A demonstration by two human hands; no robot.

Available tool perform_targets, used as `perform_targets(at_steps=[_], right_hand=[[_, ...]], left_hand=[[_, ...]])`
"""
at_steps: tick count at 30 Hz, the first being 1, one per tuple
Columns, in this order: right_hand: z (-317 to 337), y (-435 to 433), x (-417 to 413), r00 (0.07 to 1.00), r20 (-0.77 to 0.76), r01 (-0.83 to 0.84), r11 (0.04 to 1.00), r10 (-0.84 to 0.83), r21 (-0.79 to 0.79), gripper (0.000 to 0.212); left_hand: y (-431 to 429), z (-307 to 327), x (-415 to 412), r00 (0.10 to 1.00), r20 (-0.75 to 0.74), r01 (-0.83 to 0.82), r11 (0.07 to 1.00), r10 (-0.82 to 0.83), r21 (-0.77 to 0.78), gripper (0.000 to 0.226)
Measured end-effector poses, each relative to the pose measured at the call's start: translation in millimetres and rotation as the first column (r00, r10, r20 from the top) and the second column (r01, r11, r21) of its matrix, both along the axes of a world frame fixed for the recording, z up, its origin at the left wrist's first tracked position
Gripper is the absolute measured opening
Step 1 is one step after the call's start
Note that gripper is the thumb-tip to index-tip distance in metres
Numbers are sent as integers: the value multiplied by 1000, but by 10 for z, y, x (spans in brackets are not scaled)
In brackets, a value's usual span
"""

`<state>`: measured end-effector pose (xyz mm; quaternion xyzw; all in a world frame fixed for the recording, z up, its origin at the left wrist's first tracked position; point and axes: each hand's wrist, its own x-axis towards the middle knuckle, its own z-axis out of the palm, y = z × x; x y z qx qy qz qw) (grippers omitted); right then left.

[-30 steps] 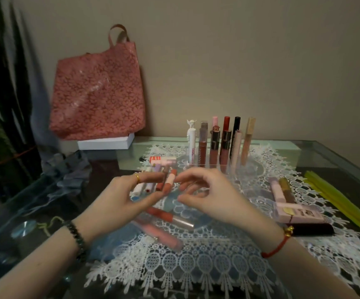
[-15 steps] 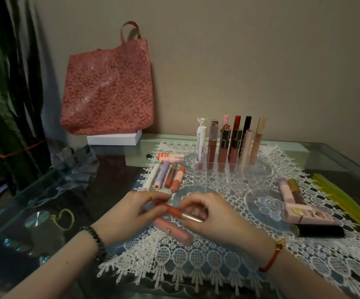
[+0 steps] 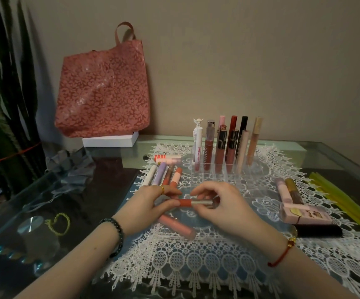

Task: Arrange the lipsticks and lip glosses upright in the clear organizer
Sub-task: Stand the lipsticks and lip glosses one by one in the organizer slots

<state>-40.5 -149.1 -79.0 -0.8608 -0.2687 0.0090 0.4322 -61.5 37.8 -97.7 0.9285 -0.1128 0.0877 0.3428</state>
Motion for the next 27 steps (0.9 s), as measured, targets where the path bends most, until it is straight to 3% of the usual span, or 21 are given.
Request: perform_targets(at_steps=[9, 19, 27], right_hand=[[257, -182, 150, 997, 13, 75, 974, -80, 215, 29], [616, -410, 377, 972, 115, 135, 887, -205, 443, 36], [742, -647, 630, 961, 87, 182, 839, -261, 512, 29]], left_hand=[[-305, 172, 171, 992, 114, 60, 998, -59, -9, 30], [-832, 362, 448, 982, 187, 98, 908, -22, -407, 21], [-1255, 534, 744, 975, 220, 80, 878, 29, -472, 17]])
